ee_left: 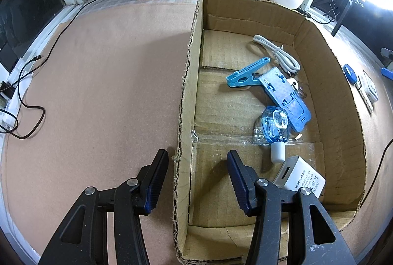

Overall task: Organize rigid objects
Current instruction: 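Move the right tool to the blue tape measure and grasp it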

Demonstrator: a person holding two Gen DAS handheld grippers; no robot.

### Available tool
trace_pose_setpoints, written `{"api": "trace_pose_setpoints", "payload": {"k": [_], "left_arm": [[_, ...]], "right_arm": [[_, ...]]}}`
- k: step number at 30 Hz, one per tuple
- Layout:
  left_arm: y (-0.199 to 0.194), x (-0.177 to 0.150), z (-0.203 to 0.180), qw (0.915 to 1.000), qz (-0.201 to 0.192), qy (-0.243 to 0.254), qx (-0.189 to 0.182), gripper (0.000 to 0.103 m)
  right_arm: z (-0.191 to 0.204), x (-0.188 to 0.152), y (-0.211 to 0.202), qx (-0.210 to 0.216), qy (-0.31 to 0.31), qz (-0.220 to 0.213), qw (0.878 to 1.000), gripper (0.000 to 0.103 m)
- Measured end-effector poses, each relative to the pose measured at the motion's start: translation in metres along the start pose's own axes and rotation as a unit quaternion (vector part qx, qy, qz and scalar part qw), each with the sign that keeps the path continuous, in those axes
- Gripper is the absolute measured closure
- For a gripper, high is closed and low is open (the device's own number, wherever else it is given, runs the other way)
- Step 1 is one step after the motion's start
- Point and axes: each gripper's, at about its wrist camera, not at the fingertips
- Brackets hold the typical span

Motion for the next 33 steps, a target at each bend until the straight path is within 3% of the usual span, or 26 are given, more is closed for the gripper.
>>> {"api": "trace_pose_setpoints", "payload": {"k": [5,17,22,27,33], "left_arm": [[-0.001,-0.001,0.0,1.0,0.001,-0.002,-0.001,0.049],[0.0,-0.001,0.001,1.0,0.001,-0.002,-0.002,0.049],[0.0,-0.001,0.001,1.0,-0.001,-0.002,-0.001,0.049],[0.0,-0.001,0.0,1.0,-0.001,0.0,0.0,0.049],[0.0,0.0,0.001,1.0,0.0,-0.003,-0.003,0.048]], "right_arm": [[-0.017,0.008,0.027,0.007,0.036,0.028,0.999,0.04],[-0.039,0.014,0.043,-0.046,0.045,0.04,0.997,0.041],[-0.018,0.011,0.049,-0.055,-0.021,0.061,0.996,0.039],[0.01,0.004,0.072,-0.09,-0.1,0.1,0.986,0.039],[0.023,0.005,0.091,-0.119,-0.127,0.123,0.977,0.039]]}}
Point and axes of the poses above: each gripper's, at about its wrist camera, not at the fingertips, and y roughly the way its jaws point, z to its left, x to its top, and after that the axes turned 3 degrees about y, right-handed
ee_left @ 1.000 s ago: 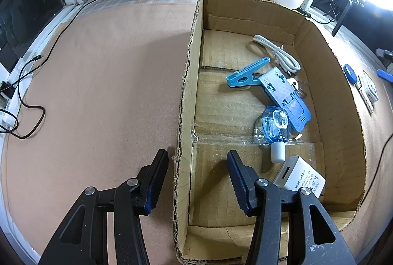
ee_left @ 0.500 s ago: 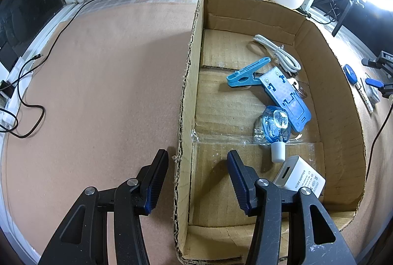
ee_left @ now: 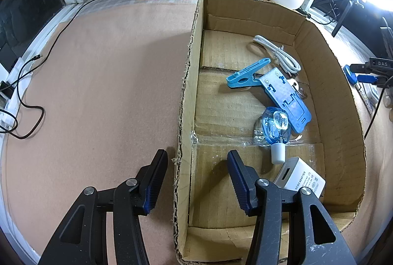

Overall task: Organize rigid objects
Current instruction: 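Move the right tool to the blue tape measure and grasp it, then carry the blue tape measure into the box and open the right gripper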

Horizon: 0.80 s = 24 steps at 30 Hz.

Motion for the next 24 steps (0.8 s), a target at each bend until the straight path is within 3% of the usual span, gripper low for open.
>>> {"api": "trace_pose_setpoints", "payload": {"k": [7,12,24], "left_arm": [[0.0,0.0,0.0,1.0,0.0,0.0,0.0,0.048],[0.0,0.0,0.0,1.0,0.0,0.0,0.0,0.048],[0.0,0.0,0.001,1.0,0.0,0.0,-0.001,0.048]], "right_arm": [[0.014,0.0,0.012,-0.038,-0.025,0.022,0.999,0.04],[0.022,0.0,0.014,-0.07,-0.043,0.021,0.996,0.056],[0.015,-0.005,-0.008,-0.052,-0.025,-0.008,0.998,0.057]]}}
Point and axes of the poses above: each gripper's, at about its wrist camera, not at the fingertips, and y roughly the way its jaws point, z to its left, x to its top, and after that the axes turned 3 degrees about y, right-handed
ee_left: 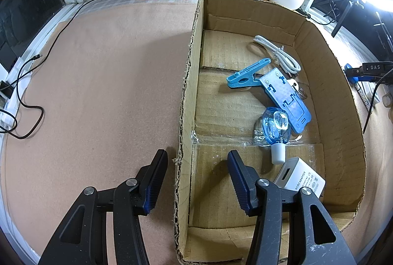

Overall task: Organize rigid objects
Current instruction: 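Carry the blue tape measure into the box and open the right gripper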

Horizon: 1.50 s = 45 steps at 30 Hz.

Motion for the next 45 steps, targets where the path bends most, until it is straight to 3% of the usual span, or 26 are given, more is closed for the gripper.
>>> {"api": "trace_pose_setpoints", "payload": {"k": [8,21,31,45], "left_arm": [[0.001,0.0,-0.001,1.0,-0.002,0.0,-0.001,0.048],[0.0,-0.001,0.0,1.0,-0.003,-0.003,-0.002,0.048],[-0.001,-0.001,0.0,1.0,-0.004,-0.004,-0.003,0.048],[-0.002,-0.002,0.0,1.0,-0.005,-0.004,-0.002,0.048]], "right_arm": [[0.019,-0.013,-0.046,0.02,-0.02,-0.047,0.998,0.057],[0.126,-0.058,-0.096,0.099,-0.121,-0.074,0.985,0.057],[0.2,-0.095,-0.079,0.127,-0.213,-0.035,0.968,0.057],[0.234,-0.117,-0.05,0.086,-0.27,-0.012,0.959,0.057]]}}
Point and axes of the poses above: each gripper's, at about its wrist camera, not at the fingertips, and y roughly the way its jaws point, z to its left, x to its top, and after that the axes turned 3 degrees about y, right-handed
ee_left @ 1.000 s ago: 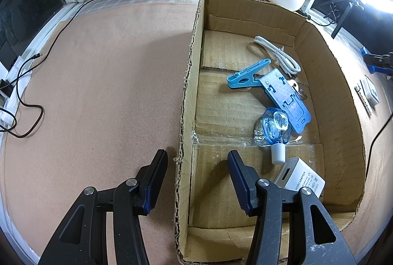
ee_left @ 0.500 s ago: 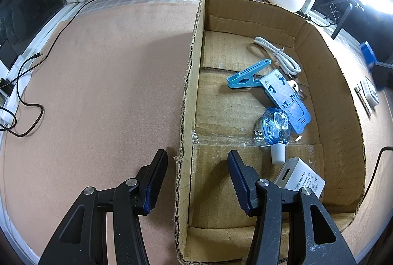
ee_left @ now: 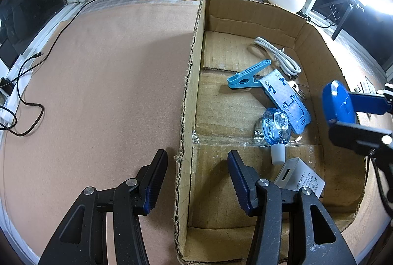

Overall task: Organize rigid objects
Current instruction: 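Carry the blue tape measure into the box and open the right gripper, then move the right tool to the patterned lighter and grasp it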

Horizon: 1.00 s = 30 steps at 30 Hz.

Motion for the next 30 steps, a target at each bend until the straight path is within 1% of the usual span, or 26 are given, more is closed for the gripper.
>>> {"api": "trace_pose_setpoints", "payload": {"k": [3,18,23,30], "left_arm": [[0.0,0.0,0.0,1.0,0.0,0.0,0.0,0.048],[0.0,0.0,0.0,1.0,0.0,0.0,0.0,0.048],[0.0,0.0,0.0,1.0,-0.001,0.0,0.0,0.048],[0.0,0.0,-0.001,1.0,-0.001,0.0,0.002,0.048]], "right_arm": [[0.002,0.0,0.005,-0.006,-0.004,0.003,1.0,0.057],[0.0,0.0,0.015,-0.008,-0.002,0.011,1.0,0.056],[0.001,0.001,0.011,-0.009,-0.002,0.001,1.0,0.048],[0.0,0.002,0.005,-0.003,0.004,-0.007,1.0,0.047]]}}
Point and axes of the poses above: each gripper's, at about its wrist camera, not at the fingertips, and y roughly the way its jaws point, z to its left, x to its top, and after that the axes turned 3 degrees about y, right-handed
